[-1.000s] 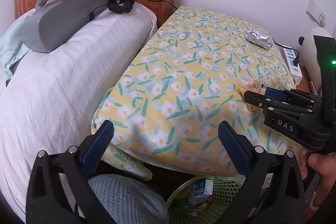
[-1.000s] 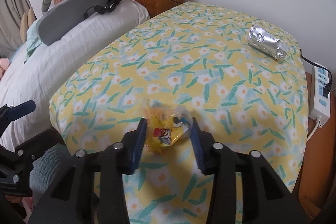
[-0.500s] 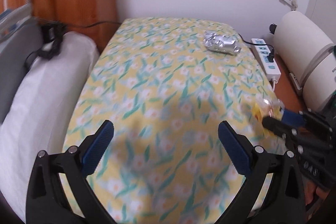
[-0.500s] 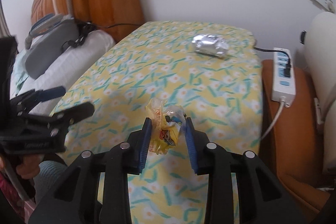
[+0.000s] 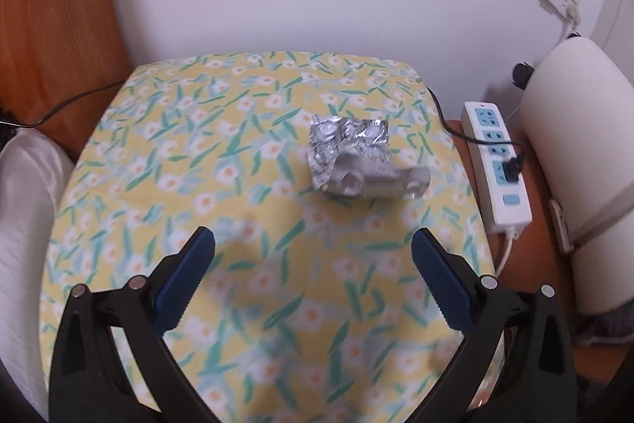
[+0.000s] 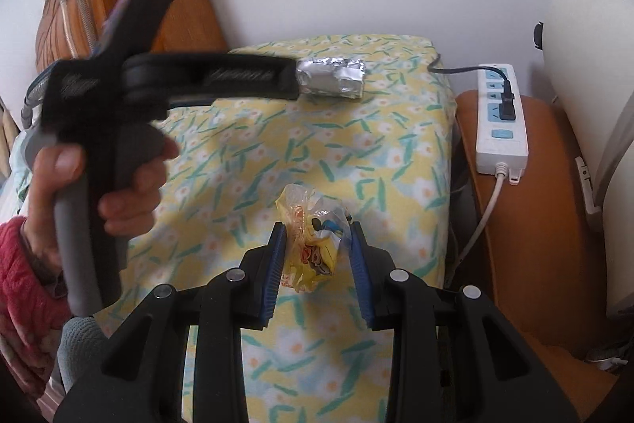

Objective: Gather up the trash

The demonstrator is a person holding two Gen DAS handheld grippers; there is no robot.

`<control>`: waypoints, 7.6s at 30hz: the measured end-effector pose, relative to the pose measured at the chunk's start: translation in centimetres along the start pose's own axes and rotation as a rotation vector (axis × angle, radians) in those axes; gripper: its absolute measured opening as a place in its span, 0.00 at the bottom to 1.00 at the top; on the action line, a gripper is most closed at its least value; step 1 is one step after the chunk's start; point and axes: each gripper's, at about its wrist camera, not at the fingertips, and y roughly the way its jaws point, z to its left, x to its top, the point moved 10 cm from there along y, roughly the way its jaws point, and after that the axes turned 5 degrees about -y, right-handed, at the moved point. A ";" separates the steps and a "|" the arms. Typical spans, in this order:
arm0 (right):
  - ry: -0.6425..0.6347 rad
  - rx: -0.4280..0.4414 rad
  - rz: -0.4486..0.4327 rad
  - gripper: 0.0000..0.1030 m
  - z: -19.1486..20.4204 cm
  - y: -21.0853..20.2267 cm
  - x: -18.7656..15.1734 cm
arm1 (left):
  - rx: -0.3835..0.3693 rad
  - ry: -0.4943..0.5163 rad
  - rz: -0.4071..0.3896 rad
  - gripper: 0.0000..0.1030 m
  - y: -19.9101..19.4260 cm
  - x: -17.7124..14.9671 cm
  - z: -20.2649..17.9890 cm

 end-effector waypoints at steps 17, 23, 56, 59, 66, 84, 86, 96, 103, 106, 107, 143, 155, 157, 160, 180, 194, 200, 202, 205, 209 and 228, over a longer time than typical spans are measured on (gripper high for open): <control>0.041 0.084 0.002 0.32 -1.2 0.8 -0.8 | 0.094 0.025 -0.018 0.92 4.8 2.0 -4.1; 0.054 0.086 -0.009 0.32 -1.4 0.6 -0.7 | 0.061 0.018 -0.039 0.92 3.8 1.9 -3.8; 0.080 0.125 -0.010 0.32 -2.3 0.9 -1.2 | 0.120 -0.087 0.001 0.92 4.6 1.9 -3.9; 0.081 0.127 -0.010 0.32 -2.3 0.9 -1.3 | 0.120 -0.065 -0.011 0.90 4.8 1.9 -4.0; 0.078 0.126 -0.008 0.32 -2.3 0.9 -1.2 | 0.107 0.000 -0.023 0.51 4.3 1.4 -3.1; 0.066 0.123 0.001 0.32 -2.0 1.1 -1.2 | 0.048 0.066 -0.099 0.11 0.6 1.8 -1.4; 0.063 0.123 0.002 0.32 -1.8 1.0 -1.2 | 0.043 0.066 -0.114 0.11 -0.5 1.6 -0.7; 0.018 0.137 -0.015 0.32 0.5 -0.8 -1.0 | 0.044 0.019 -0.149 0.11 -7.6 -1.7 4.4; -0.046 0.152 -0.029 0.32 3.7 -3.4 -1.3 | 0.107 -0.023 -0.134 0.11 -13.3 -7.7 6.6; -0.071 0.169 -0.017 0.32 5.3 -4.6 -2.1 | 0.129 -0.055 -0.104 0.11 -15.4 -11.4 7.3; -0.077 0.171 -0.013 0.32 5.6 -4.9 -2.3 | 0.136 -0.059 -0.100 0.11 -15.8 -12.2 7.5; -0.177 0.206 0.220 0.33 10.1 -8.2 -15.9 | -0.009 -0.057 0.393 0.11 -12.0 -40.0 5.5; -0.175 0.211 0.234 0.33 9.7 -7.6 -16.1 | -0.011 -0.012 0.366 0.53 -12.6 -39.7 4.3; -0.176 0.211 0.235 0.33 9.8 -7.6 -16.1 | -0.004 -0.007 0.357 0.58 -12.8 -39.4 4.3; -0.177 0.210 0.236 0.33 9.8 -7.6 -16.1 | 0.003 -0.013 0.331 0.68 -13.4 -38.8 4.6; -0.255 0.254 0.382 0.39 10.9 -6.2 -21.0 | 0.241 -0.140 -0.004 0.92 -21.7 -29.8 12.5; -0.222 0.200 0.360 0.90 10.4 -6.6 -20.3 | 0.245 -0.148 -0.009 0.92 -21.8 -30.0 12.7; -0.215 0.176 0.246 0.91 10.1 -8.2 -15.8 | 0.256 -0.160 -0.044 0.92 -22.7 -28.3 13.3; -0.223 0.161 0.216 0.92 10.2 -8.2 -14.4 | 0.274 -0.159 -0.073 0.92 -23.5 -27.0 13.8; -0.249 0.121 0.152 0.93 10.6 -8.5 -10.7 | 0.295 -0.183 -0.125 0.92 -25.0 -24.7 14.9; -0.273 0.105 0.066 0.95 11.7 -9.5 -5.7 | 0.325 -0.227 -0.211 0.92 -27.8 -21.3 16.6; -0.254 0.218 -0.234 0.98 17.8 -16.7 6.9 | 0.508 -0.375 -0.386 0.92 -36.4 -16.6 20.8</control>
